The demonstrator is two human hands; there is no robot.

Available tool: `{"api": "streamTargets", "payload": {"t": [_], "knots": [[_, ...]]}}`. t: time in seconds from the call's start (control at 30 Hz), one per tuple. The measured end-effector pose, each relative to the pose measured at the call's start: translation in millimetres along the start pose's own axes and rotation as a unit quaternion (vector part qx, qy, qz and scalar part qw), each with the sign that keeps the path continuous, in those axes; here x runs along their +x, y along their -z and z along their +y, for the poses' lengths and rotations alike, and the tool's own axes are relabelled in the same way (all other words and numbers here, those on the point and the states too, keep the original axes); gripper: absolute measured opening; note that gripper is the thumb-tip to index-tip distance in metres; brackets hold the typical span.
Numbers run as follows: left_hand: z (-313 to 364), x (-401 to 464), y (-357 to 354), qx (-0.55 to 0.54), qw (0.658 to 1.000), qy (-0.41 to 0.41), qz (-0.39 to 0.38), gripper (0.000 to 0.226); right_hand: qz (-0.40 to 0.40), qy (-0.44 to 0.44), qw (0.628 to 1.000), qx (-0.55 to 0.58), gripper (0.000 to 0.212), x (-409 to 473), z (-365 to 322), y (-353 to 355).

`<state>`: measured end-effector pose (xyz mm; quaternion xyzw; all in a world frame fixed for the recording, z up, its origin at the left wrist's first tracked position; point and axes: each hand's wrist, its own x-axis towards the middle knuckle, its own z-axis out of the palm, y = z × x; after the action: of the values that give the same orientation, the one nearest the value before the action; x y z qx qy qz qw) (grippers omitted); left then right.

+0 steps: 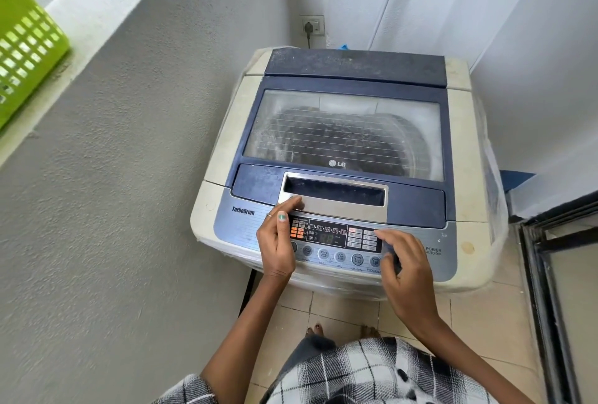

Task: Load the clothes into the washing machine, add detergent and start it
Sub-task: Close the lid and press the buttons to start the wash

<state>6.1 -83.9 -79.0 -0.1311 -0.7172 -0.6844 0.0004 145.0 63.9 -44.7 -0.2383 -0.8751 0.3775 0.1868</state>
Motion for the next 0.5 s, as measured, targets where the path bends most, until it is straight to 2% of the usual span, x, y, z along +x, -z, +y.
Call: {"api": "streamTargets", "payload": {"t": [0.27, 0.5], "knots": [[11.7, -1.6, -2.9, 0.013, 1.0, 0.01, 0.007, 0.033, -0.03, 0.02, 0.999, -0.005, 0.033, -1.4, 4.1, 7.7], [25.6, -15.8, -6.1, 0.079, 0.997, -0.002, 0.01, 0.038, -0.041, 0.035, 0.999, 0.002, 0.037, -6.1, 12.4, 20.9]]}}
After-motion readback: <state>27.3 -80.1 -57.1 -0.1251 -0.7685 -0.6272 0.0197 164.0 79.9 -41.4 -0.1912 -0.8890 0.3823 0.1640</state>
